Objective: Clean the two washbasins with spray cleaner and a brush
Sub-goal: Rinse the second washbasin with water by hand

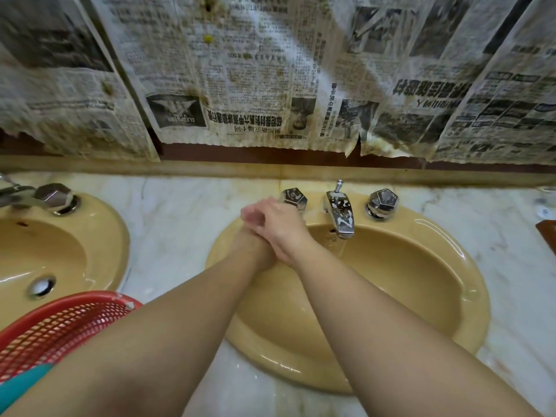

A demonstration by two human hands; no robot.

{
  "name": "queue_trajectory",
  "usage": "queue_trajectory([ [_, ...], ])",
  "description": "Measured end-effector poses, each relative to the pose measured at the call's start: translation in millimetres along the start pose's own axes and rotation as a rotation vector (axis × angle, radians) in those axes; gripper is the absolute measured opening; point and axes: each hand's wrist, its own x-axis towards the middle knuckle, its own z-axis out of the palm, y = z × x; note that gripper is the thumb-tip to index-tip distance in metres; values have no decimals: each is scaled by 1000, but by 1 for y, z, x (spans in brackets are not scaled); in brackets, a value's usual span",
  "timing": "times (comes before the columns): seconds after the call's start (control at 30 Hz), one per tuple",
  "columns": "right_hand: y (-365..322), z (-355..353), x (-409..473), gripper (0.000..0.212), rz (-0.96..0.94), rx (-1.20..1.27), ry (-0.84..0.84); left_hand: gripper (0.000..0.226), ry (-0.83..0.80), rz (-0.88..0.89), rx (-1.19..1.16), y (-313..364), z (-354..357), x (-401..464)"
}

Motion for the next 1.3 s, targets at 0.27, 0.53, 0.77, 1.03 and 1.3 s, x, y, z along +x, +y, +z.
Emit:
queue_trajectory([
  [0.27, 45, -93, -23, 31, 102, -225, 237, 96, 91, -144, 76, -20, 12, -56],
  [0.53, 74, -150, -30, 30, 269, -122, 429, 103, 176, -470, -101, 36, 39, -137],
  [0.77, 64, -173, -23, 34, 346, 44, 425, 56, 95, -475, -755, 121, 33, -150],
  [1.03, 42, -156, -30, 30, 376, 302, 312, 21, 103, -529, -1464, 150, 13, -34],
  [1.3, 35, -153, -1, 42, 277, 536, 269, 47, -29, -111, -755, 164, 18, -29],
])
